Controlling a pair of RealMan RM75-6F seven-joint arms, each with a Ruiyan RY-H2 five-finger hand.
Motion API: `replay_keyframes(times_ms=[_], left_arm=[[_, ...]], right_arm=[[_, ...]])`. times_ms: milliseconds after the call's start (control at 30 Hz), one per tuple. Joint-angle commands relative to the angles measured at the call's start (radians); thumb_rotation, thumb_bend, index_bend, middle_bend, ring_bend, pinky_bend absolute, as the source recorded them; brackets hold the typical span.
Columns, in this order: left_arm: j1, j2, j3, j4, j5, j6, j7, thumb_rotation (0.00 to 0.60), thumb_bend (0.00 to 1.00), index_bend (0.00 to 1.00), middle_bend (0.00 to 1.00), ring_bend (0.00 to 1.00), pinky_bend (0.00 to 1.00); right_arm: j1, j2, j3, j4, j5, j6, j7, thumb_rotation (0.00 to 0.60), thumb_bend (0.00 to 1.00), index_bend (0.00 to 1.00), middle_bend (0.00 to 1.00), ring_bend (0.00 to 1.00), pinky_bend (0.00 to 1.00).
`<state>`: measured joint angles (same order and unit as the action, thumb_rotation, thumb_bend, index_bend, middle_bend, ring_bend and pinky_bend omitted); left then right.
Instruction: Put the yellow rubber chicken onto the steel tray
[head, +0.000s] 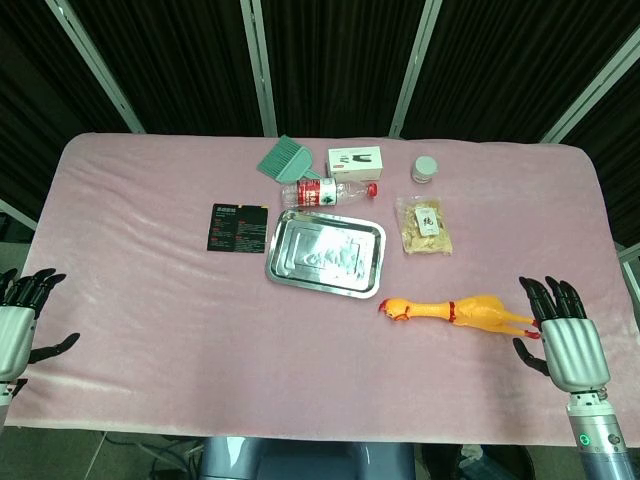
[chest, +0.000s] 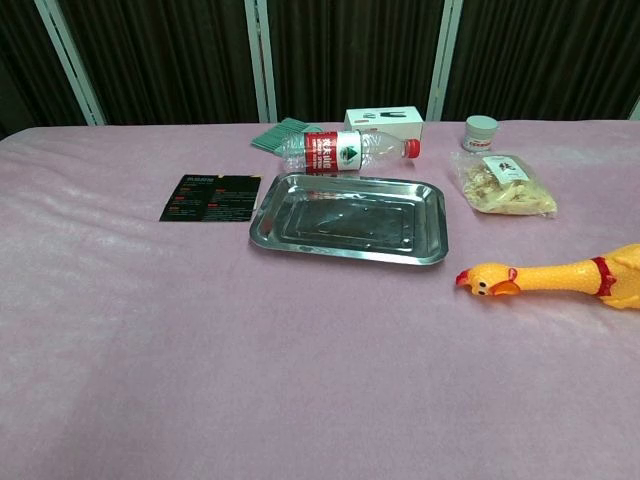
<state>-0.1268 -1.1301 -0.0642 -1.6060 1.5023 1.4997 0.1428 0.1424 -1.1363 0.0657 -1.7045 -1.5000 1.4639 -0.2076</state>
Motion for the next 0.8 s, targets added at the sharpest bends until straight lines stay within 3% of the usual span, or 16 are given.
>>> replay_keyframes(times_ms=[33, 467, 800], left_arm=[[-0.004, 0.000, 0.000, -0.002, -0.002, -0.008, 0.005, 0.600, 0.05, 0.19, 0.16, 0.17, 0.10], [-0.009, 0.003, 0.003, -0.027, 0.003, -0.014, 0.024, 0.600, 0.05, 0.20, 0.16, 0.17, 0.10], [-0.012, 0.013, 0.003, -0.047, -0.001, -0.020, 0.040, 0.600, 0.05, 0.20, 0.16, 0.17, 0.10]], right_arm=[[-0.001, -0.001, 0.000, 0.001, 0.001, -0.002, 0.001, 0.600, 0.30, 0.01, 0.16, 0.07, 0.09], [0.009, 0.013, 0.009, 0.002, -0.008, -0.010, 0.018, 0.600, 0.30, 0.01, 0.16, 0.07, 0.09], [0.124, 0.009, 0.052, 0.035, 0.058, -0.200, 0.040, 0.600, 0.30, 0.01, 0.16, 0.07, 0.09]])
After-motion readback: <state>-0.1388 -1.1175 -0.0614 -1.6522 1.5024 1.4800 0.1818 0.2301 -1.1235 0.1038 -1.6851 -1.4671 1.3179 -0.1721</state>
